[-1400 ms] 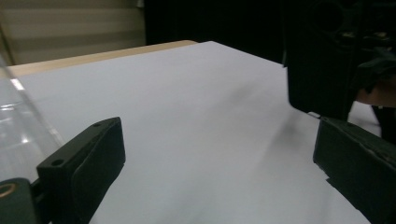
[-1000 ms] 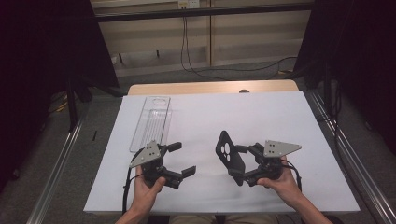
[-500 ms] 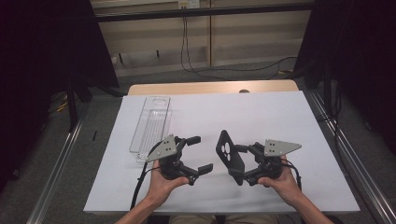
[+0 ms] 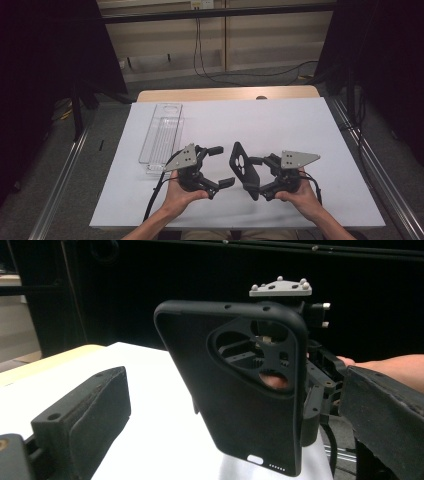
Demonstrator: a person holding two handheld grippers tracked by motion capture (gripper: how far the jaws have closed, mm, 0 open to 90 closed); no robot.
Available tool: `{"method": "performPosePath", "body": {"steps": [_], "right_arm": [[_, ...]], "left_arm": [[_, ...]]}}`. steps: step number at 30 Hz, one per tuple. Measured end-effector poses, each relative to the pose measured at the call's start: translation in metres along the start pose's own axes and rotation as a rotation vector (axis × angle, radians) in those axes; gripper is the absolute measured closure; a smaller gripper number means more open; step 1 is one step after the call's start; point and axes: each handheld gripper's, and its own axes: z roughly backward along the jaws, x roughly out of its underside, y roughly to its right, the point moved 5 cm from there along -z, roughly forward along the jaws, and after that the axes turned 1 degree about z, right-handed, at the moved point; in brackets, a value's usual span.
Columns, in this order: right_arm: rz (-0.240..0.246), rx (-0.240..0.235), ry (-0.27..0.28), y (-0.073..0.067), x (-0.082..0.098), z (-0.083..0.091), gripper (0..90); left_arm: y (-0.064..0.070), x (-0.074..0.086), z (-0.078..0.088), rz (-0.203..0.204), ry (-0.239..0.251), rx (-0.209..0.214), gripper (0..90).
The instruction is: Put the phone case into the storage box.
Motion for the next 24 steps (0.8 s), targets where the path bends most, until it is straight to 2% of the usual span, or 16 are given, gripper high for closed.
{"method": "performPosePath", "body": {"steps": [2,3,4,9,15,20,21,22,23,24], "right_arm": [[0.001,0.0,0.001,-0.001,0.0,-0.001,13.9],[0.0,-0.015,-0.005,-0.002,0.001,-0.002,13.8],[0.0,-0.015,-0.005,-0.002,0.001,-0.002,13.8],[-0.006,-0.021,-0.011,-0.003,0.002,-0.003,13.8],[-0.013,-0.052,-0.013,-0.005,0.003,-0.004,13.8],[-0.01,-0.067,-0.025,-0.006,0.004,-0.006,13.7],[-0.015,-0.089,-0.022,-0.006,0.005,-0.007,13.7],[-0.015,-0.089,-0.022,-0.006,0.005,-0.007,13.7],[-0.018,-0.095,-0.015,-0.006,0.004,-0.007,13.7],[-0.018,-0.095,-0.015,-0.006,0.004,-0.007,13.7]], "left_arm": [[-0.002,-0.001,-0.001,-0.008,-0.007,0.011,0.5],[-0.002,-0.001,-0.003,-0.001,0.005,0.007,0.6],[-0.003,-0.001,-0.003,-0.009,-0.007,0.023,0.6],[-0.005,0.001,-0.009,0.006,-0.019,0.04,0.9],[-0.005,0.002,-0.011,0.009,-0.014,0.067,1.8],[-0.004,0.002,-0.012,-0.009,-0.023,0.085,4.3],[-0.004,0.0,-0.012,-0.018,-0.017,0.076,5.3],[-0.004,0.0,-0.012,-0.018,-0.017,0.076,5.4],[-0.004,-0.001,-0.013,-0.017,-0.014,0.097,5.7],[-0.004,-0.001,-0.013,-0.019,-0.012,0.1,5.7]]}}
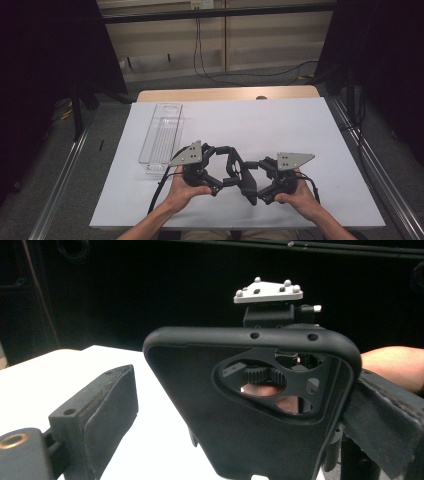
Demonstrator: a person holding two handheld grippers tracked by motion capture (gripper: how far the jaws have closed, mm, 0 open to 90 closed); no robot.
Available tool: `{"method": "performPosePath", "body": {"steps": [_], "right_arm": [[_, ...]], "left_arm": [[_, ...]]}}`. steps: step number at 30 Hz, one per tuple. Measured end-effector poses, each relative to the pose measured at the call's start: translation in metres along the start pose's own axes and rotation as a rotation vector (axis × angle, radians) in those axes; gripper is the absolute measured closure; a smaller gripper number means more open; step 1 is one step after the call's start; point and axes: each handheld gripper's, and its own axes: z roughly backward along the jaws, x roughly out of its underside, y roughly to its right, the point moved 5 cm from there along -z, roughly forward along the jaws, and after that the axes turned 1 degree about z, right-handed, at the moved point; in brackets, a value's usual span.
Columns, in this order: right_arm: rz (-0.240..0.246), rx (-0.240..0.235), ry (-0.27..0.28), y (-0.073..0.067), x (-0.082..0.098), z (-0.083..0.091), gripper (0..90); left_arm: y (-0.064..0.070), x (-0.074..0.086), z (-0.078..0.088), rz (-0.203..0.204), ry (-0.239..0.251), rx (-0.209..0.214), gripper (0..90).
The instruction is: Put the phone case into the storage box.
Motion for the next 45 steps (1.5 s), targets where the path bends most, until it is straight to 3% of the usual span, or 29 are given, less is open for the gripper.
{"method": "performPosePath", "body": {"steps": [8,9,11,19,24,32,45], "right_arm": [[-0.015,-0.025,0.007,-0.002,0.0,0.001,13.8],[-0.016,-0.043,0.01,-0.002,0.0,0.001,13.7],[-0.012,-0.053,0.006,-0.003,0.0,0.0,13.7],[-0.007,-0.064,-0.003,-0.005,0.0,0.0,13.7],[-0.005,-0.071,-0.014,-0.006,0.001,-0.001,13.7],[0.0,-0.067,-0.04,-0.005,0.005,-0.004,13.5],[-0.001,-0.036,-0.034,-0.003,0.005,-0.005,10.7]], "left_arm": [[0.001,-0.001,-0.003,-0.006,0.005,0.033,6.1],[0.002,-0.002,-0.005,-0.007,0.012,0.057,6.7],[0.004,-0.002,-0.006,-0.007,0.014,0.069,7.4],[0.007,-0.001,-0.009,-0.022,0.016,0.101,9.1],[0.007,-0.001,-0.009,-0.035,0.004,0.101,10.8],[0.007,0.002,-0.01,-0.02,-0.029,0.107,13.0],[0.005,-0.001,-0.011,-0.005,-0.045,0.048,13.9]]}}
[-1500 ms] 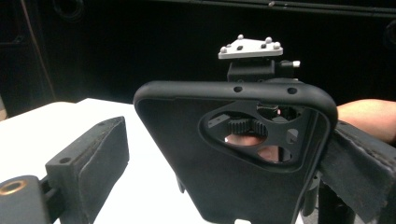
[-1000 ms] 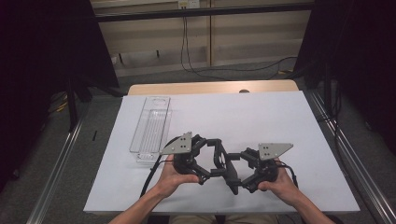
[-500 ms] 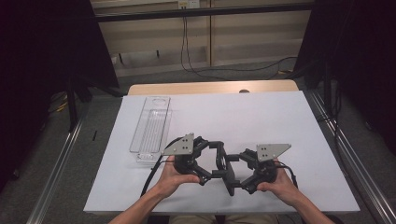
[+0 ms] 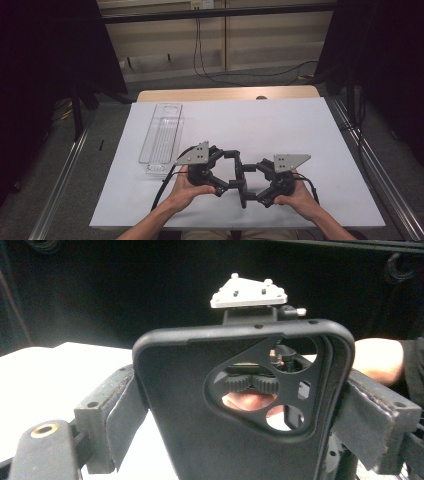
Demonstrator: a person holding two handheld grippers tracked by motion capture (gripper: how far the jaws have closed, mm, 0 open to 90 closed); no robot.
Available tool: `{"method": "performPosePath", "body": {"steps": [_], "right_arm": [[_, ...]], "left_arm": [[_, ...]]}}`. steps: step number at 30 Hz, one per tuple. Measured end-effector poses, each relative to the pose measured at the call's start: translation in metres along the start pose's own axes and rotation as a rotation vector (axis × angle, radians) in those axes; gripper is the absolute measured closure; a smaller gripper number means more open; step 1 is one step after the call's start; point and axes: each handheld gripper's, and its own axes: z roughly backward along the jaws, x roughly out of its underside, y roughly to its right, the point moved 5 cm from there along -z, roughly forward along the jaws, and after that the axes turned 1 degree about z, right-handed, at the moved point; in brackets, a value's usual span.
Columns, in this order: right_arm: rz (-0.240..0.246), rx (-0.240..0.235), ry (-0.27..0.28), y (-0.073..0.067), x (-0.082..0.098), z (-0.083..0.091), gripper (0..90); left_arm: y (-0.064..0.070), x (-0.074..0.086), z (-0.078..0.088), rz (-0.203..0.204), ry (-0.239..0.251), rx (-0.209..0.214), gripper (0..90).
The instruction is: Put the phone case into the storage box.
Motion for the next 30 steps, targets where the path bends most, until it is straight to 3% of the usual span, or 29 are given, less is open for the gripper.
{"method": "performPosePath", "body": {"steps": [10,12,17,25,28,30], "right_arm": [[-0.009,0.063,0.021,0.004,-0.002,0.007,3.1],[-0.01,0.072,0.024,0.005,-0.003,0.007,2.9],[-0.013,0.096,0.03,0.007,-0.003,0.01,1.1],[-0.044,0.17,0.046,0.013,-0.004,0.016,0.4],[-0.048,0.216,0.05,0.016,-0.004,0.02,0.5],[-0.048,0.217,0.052,0.017,-0.004,0.02,0.5]], "left_arm": [[-0.01,-0.001,0.008,0.016,-0.02,-0.104,14.1],[-0.01,-0.002,0.009,0.024,-0.012,-0.096,14.1],[-0.011,-0.003,0.011,0.026,-0.02,-0.13,14.1],[-0.017,-0.002,0.016,0.042,-0.032,-0.207,14.0],[-0.019,-0.004,0.019,0.03,-0.026,-0.25,14.0],[-0.02,-0.004,0.021,0.035,-0.04,-0.275,14.0]]}}
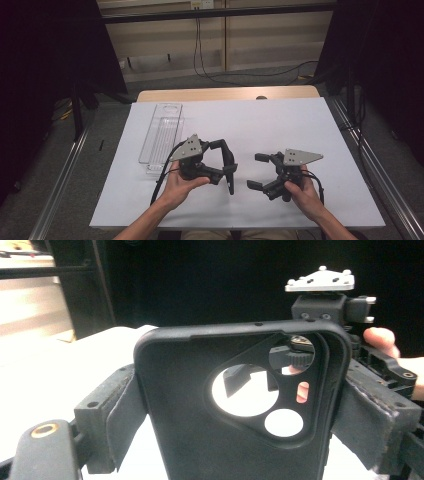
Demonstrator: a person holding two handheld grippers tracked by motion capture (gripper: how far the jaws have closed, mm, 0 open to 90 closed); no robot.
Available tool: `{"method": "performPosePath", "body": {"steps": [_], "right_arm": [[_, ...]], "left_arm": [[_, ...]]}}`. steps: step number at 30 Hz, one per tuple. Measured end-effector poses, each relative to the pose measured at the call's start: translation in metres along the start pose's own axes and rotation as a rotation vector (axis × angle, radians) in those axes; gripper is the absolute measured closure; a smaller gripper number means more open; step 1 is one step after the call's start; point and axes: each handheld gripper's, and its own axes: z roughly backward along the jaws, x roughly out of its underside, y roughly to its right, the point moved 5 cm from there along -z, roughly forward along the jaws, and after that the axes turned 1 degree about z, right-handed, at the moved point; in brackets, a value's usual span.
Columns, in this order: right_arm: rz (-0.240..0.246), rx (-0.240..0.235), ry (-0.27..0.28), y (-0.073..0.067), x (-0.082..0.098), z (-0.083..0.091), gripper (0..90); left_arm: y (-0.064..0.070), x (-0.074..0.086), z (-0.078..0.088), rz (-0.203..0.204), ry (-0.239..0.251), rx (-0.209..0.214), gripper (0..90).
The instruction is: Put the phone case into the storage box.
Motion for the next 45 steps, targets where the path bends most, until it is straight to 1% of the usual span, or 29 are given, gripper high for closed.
{"method": "performPosePath", "body": {"steps": [4,6,8,12,13,14,15,16,17,18,19,20,21,22,23,24,25,26,27,28,29,30,31,32,37,38,39,40,45], "right_arm": [[0.003,0.062,-0.008,0.004,0.0,0.002,0.5],[0.003,0.067,-0.008,0.005,0.0,0.002,0.5],[0.02,0.113,-0.011,0.008,0.0,0.004,0.6],[0.017,0.149,-0.019,0.011,0.0,0.005,0.6],[0.017,0.173,-0.02,0.012,0.0,0.006,0.5],[0.019,0.194,-0.016,0.013,0.0,0.007,1.0],[0.019,0.194,-0.016,0.013,0.0,0.007,1.0],[0.018,0.229,-0.017,0.015,0.001,0.01,1.1],[0.018,0.229,-0.017,0.015,0.001,0.01,1.1],[0.026,0.265,-0.014,0.016,0.002,0.012,1.1],[0.026,0.265,-0.014,0.016,0.002,0.012,1.1],[0.039,0.318,-0.015,0.018,0.002,0.017,1.1],[0.039,0.318,-0.015,0.018,0.002,0.017,1.1],[0.034,0.357,0.004,0.02,0.0,0.021,0.0],[0.034,0.357,0.004,0.02,0.0,0.021,0.0],[0.038,0.389,0.011,0.021,0.0,0.023,0.0],[0.038,0.447,0.019,0.023,0.0,0.026,0.0],[0.039,0.467,0.029,0.025,0.0,0.028,0.0],[0.032,0.465,0.018,0.026,0.0,0.03,0.0],[0.035,0.495,0.018,0.028,0.0,0.033,0.0],[0.035,0.495,0.018,0.028,0.0,0.033,0.0],[0.023,0.499,0.017,0.028,0.001,0.036,0.0],[0.023,0.499,0.017,0.028,0.001,0.036,0.0],[0.023,0.502,0.021,0.028,0.001,0.037,0.0],[0.047,0.517,0.038,0.026,0.002,0.049,0.0],[0.061,0.544,0.029,0.026,0.004,0.054,0.0],[0.061,0.544,0.029,0.026,0.004,0.054,0.0],[0.065,0.567,0.032,0.025,0.007,0.058,0.0],[0.051,0.598,0.036,0.026,0.014,0.07,0.0]], "left_arm": [[-0.003,-0.001,0.002,0.007,-0.004,-0.029,14.0],[-0.004,-0.001,0.003,0.01,-0.007,-0.037,14.0],[-0.005,-0.001,0.003,0.013,-0.012,-0.051,13.9],[-0.006,-0.001,0.004,0.017,-0.009,-0.067,13.9],[-0.007,-0.002,0.005,0.01,-0.011,-0.07,13.9],[-0.007,-0.002,0.006,0.023,-0.008,-0.089,13.9],[-0.007,-0.002,0.006,0.023,-0.008,-0.089,13.9],[-0.008,-0.002,0.008,0.026,-0.01,-0.1,13.9],[-0.008,-0.002,0.008,0.026,-0.01,-0.1,13.9],[-0.009,-0.003,0.008,0.026,-0.01,-0.111,13.9],[-0.01,-0.003,0.009,0.025,-0.012,-0.112,13.9],[-0.01,-0.003,0.01,0.034,-0.001,-0.124,13.9],[-0.01,-0.003,0.01,0.034,-0.001,-0.124,13.9],[-0.011,-0.004,0.011,0.037,0.002,-0.13,13.9],[-0.011,-0.004,0.012,0.035,0.002,-0.138,13.9],[-0.012,-0.004,0.014,0.02,-0.003,-0.15,13.9],[-0.013,-0.005,0.015,0.028,0.002,-0.161,13.8],[-0.014,-0.005,0.016,0.041,0.007,-0.157,13.8],[-0.014,-0.005,0.017,0.046,0.012,-0.162,13.8],[-0.015,-0.005,0.018,0.036,0.007,-0.162,13.8],[-0.016,-0.006,0.019,0.031,0.019,-0.181,13.8],[-0.016,-0.006,0.021,0.044,0.021,-0.186,13.8],[-0.017,-0.006,0.022,0.037,0.01,-0.178,13.8],[-0.019,-0.006,0.024,0.034,0.015,-0.196,13.8],[-0.024,-0.007,0.03,0.052,0.027,-0.224,13.8],[-0.026,-0.007,0.031,0.05,0.03,-0.233,13.8],[-0.027,-0.007,0.033,0.046,0.024,-0.239,13.8],[-0.027,-0.007,0.034,0.062,0.029,-0.248,13.8],[-0.029,-0.007,0.036,0.072,0.037,-0.258,13.7]]}}
